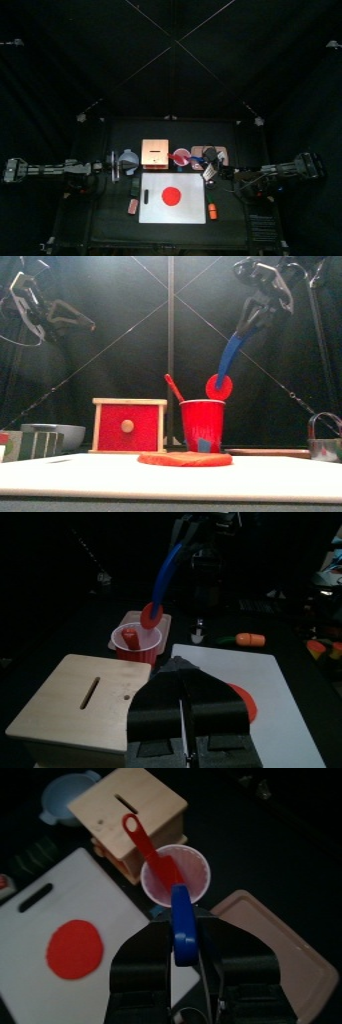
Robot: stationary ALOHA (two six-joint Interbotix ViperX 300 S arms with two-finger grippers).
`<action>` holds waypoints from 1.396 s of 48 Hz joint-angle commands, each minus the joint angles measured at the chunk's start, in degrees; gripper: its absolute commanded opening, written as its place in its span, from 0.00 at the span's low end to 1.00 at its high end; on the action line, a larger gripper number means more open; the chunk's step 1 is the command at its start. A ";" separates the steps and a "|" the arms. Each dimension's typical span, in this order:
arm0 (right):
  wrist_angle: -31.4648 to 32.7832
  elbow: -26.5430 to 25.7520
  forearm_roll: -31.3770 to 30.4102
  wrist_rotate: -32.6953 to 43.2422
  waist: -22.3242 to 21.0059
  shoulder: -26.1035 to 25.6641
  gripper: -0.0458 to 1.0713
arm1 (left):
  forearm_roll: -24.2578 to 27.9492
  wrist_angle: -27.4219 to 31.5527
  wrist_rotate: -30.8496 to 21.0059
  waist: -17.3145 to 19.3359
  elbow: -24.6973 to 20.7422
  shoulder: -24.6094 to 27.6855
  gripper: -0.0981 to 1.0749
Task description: Grab pizza cutter with other hand
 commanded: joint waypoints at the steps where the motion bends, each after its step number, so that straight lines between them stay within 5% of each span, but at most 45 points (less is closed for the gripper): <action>1: -6.15 2.29 -0.53 0.18 -0.26 -2.72 0.38 | -0.18 -0.53 0.09 0.18 -0.97 0.18 0.14; 15: -29.53 9.58 -1.23 -0.88 -4.83 -1.49 0.38 | 2.02 -0.88 0.35 -0.62 -1.49 0.44 0.14; 25: -42.01 10.11 -11.69 -0.88 -7.29 4.57 0.37 | 3.25 -0.97 0.26 -1.85 -4.04 6.59 0.27; 42: -41.31 4.48 -24.87 -0.97 -7.73 16.44 0.38 | 1.05 -8.70 0.09 -6.24 -5.89 16.52 0.58; 51: -41.84 0.79 -25.40 -0.97 -8.96 24.96 0.38 | 0.26 -10.99 0.18 -6.33 -5.80 19.34 0.59; 67: -47.37 -4.75 -21.88 -0.97 -10.02 32.17 0.37 | -0.88 -11.07 0.18 -6.59 -5.27 19.42 0.59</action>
